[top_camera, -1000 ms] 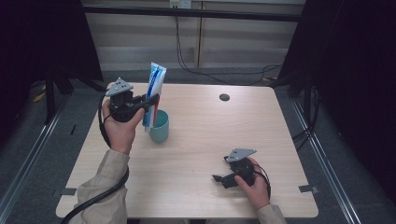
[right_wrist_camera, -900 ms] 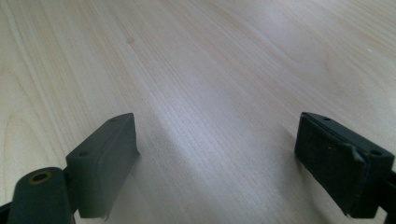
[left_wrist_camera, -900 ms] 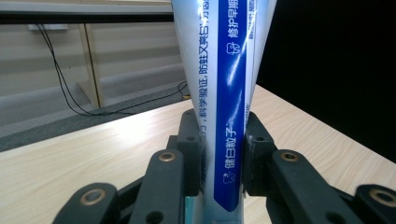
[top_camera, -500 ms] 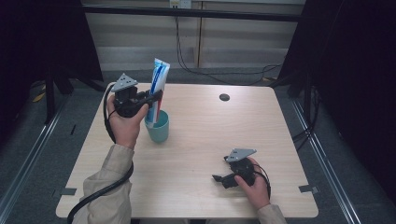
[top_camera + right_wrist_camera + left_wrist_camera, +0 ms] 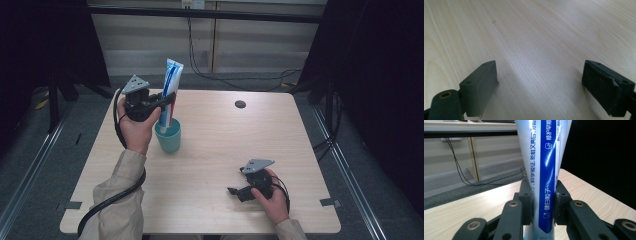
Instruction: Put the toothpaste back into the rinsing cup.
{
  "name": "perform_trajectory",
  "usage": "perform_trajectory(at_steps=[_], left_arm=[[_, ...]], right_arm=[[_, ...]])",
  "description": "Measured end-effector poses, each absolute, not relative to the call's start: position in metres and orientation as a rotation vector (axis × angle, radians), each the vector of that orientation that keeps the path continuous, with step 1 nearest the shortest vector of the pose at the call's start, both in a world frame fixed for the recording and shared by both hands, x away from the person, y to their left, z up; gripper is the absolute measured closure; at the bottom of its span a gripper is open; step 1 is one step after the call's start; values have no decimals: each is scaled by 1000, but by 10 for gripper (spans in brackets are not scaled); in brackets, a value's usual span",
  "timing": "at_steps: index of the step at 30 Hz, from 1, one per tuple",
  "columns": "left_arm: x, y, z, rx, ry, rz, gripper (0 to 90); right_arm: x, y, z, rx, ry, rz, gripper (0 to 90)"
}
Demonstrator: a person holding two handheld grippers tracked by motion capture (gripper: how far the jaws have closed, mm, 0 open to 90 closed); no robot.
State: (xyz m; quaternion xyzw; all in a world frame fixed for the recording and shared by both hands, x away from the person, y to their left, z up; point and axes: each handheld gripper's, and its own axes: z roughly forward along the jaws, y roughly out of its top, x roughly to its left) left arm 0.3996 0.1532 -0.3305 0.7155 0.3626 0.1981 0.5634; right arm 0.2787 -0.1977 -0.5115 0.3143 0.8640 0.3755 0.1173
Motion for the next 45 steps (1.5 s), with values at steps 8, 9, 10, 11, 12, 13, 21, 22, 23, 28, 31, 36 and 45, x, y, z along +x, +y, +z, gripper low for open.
perform_trajectory(at_steps=[8,9,10,11,12,13,21,22,23,28,31,36,45], left_arm=[[406,152,-334,1682,854,470,737],[407,152,-335,1678,862,470,737],[408,152,-336,1677,860,473,737],[409,152,-337,1675,865,473,736],[410,152,-339,1675,865,473,737],[411,152,-340,1675,864,474,737],[418,150,-347,1680,873,478,736],[419,149,-348,1681,874,477,737],[419,149,-348,1681,877,480,737],[423,148,-351,1685,874,482,736],[425,148,-353,1684,883,485,736],[427,146,-356,1688,883,485,736],[430,147,-361,1697,889,490,735]], right_arm=[[279,-198,-512,920,2528,1099,126],[279,-198,-511,920,2528,1099,126],[279,-198,-512,920,2528,1099,126],[279,-198,-511,919,2529,1099,126],[279,-198,-512,919,2529,1099,126],[279,-198,-512,919,2529,1099,126],[279,-198,-512,919,2528,1099,127],[279,-198,-512,916,2527,1099,126],[279,-198,-512,917,2527,1099,126],[279,-198,-512,916,2527,1099,126],[279,-198,-512,916,2527,1099,127],[279,-198,-512,916,2527,1099,126],[279,-198,-512,914,2528,1097,126]])
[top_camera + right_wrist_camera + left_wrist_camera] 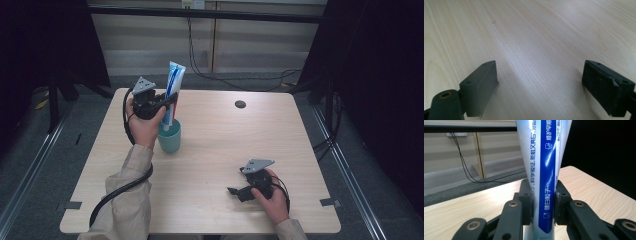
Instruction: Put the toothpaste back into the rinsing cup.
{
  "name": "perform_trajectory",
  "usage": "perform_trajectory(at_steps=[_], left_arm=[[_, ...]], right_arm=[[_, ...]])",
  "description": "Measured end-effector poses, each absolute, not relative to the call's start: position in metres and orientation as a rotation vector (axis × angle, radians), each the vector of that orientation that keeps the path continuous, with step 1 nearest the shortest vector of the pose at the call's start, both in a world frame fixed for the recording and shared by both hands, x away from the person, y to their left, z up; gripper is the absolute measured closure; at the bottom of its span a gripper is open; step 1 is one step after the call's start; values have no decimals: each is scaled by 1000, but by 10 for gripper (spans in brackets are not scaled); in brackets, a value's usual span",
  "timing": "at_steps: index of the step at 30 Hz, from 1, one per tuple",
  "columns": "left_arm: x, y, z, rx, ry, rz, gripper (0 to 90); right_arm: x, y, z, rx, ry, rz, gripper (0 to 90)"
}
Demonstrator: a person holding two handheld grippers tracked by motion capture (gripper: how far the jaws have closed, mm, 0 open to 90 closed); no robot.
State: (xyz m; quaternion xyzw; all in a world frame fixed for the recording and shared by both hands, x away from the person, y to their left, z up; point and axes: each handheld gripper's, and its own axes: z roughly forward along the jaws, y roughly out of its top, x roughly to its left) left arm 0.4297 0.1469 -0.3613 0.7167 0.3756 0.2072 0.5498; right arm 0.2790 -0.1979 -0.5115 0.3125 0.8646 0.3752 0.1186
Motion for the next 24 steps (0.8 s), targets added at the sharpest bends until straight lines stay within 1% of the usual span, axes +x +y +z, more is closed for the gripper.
perform_trajectory(at_steps=[8,13,24], left_arm=[[431,147,-367,1688,896,492,735],[432,146,-372,1690,897,514,734],[433,146,-380,1694,916,508,733]], right_arm=[[279,-198,-512,916,2528,1098,126],[279,-198,-512,914,2528,1098,126],[279,-198,-512,915,2529,1099,127]])
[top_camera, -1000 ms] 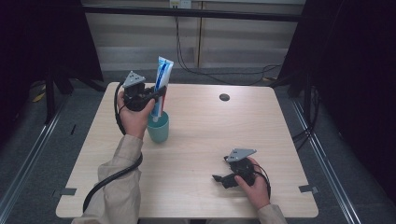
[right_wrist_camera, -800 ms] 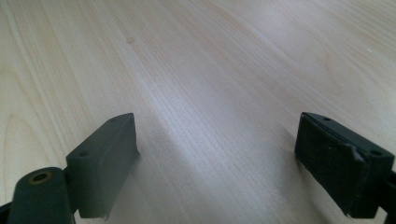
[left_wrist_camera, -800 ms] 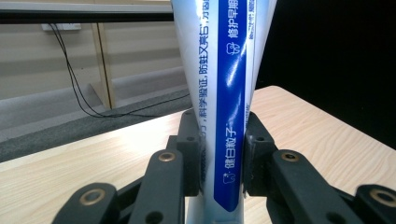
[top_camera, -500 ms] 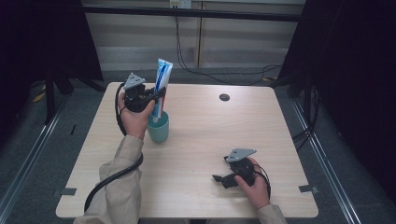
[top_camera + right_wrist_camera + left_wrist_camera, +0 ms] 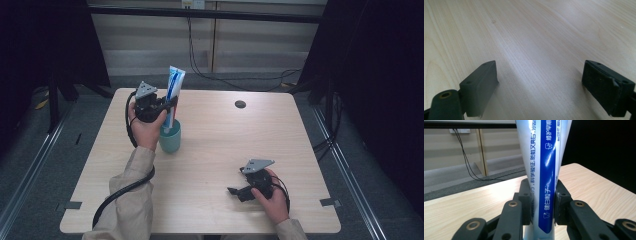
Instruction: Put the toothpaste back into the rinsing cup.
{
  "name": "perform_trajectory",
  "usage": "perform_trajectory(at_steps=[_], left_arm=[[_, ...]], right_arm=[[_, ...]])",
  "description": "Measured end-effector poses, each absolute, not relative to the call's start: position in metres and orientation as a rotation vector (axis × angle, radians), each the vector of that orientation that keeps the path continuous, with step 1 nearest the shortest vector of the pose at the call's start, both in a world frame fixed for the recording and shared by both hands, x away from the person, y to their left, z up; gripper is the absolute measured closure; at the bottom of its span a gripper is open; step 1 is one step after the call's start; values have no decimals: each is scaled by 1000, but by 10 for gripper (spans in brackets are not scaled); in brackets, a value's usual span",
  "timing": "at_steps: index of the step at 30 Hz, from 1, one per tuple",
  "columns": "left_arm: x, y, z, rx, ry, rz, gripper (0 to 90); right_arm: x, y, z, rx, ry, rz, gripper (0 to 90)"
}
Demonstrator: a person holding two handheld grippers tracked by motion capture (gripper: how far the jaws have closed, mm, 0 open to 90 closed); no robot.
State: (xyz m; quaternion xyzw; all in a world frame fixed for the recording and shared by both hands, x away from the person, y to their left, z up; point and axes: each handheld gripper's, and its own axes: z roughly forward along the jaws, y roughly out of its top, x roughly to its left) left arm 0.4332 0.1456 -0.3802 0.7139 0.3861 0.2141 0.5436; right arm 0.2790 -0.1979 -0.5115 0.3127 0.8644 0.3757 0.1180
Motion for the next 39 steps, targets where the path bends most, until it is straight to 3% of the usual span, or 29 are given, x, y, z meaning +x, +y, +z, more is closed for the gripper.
perform_trajectory(at_steps=[39], left_arm=[[430,149,-409,1702,954,495,727]], right_arm=[[279,-198,-511,917,2528,1099,127]])
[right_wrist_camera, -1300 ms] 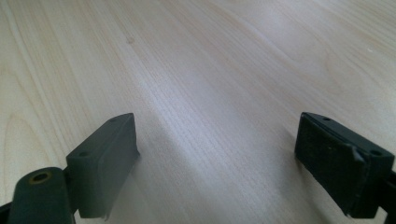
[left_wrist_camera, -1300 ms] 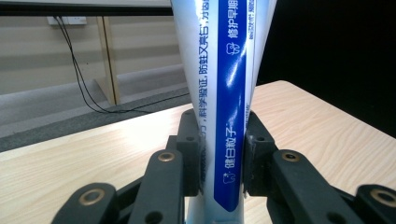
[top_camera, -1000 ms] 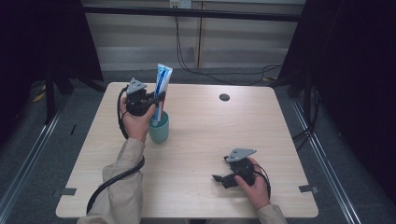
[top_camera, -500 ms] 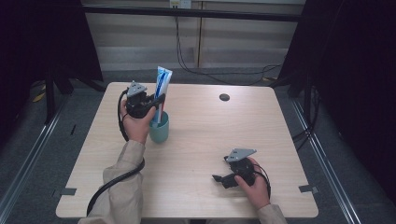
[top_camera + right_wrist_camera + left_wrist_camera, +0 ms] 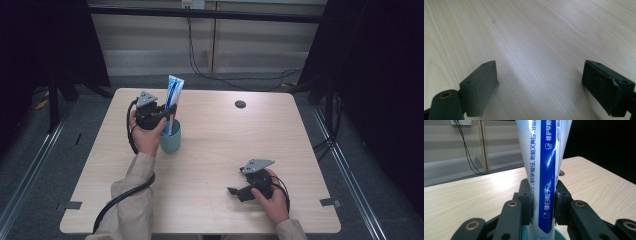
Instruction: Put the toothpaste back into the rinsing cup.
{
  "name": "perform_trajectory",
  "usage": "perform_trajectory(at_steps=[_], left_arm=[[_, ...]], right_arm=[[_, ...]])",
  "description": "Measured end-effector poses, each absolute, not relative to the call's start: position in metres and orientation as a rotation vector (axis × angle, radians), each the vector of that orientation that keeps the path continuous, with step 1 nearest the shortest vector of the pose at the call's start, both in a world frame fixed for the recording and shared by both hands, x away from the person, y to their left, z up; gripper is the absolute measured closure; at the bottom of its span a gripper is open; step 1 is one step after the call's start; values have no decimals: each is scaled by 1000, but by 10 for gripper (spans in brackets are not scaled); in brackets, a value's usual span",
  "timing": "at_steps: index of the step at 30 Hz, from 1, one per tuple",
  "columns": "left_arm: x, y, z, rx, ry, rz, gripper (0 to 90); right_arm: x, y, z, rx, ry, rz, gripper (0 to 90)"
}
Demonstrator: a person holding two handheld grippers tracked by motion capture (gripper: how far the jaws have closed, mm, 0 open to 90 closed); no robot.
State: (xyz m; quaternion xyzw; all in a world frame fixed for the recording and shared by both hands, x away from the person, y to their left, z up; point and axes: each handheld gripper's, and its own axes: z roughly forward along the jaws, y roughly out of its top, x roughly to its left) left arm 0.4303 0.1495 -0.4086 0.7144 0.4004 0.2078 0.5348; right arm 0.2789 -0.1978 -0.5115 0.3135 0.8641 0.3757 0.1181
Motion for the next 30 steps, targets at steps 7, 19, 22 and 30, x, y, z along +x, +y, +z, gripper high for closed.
perform_trajectory(at_steps=[7,19,22,30], left_arm=[[429,149,-412,1706,954,494,727],[427,151,-417,1714,960,487,725],[427,151,-419,1717,966,485,725],[425,152,-424,1717,968,481,723]], right_arm=[[279,-198,-511,919,2529,1100,127],[279,-198,-511,919,2529,1099,126],[279,-198,-511,919,2529,1099,126],[279,-198,-511,919,2529,1099,126]])
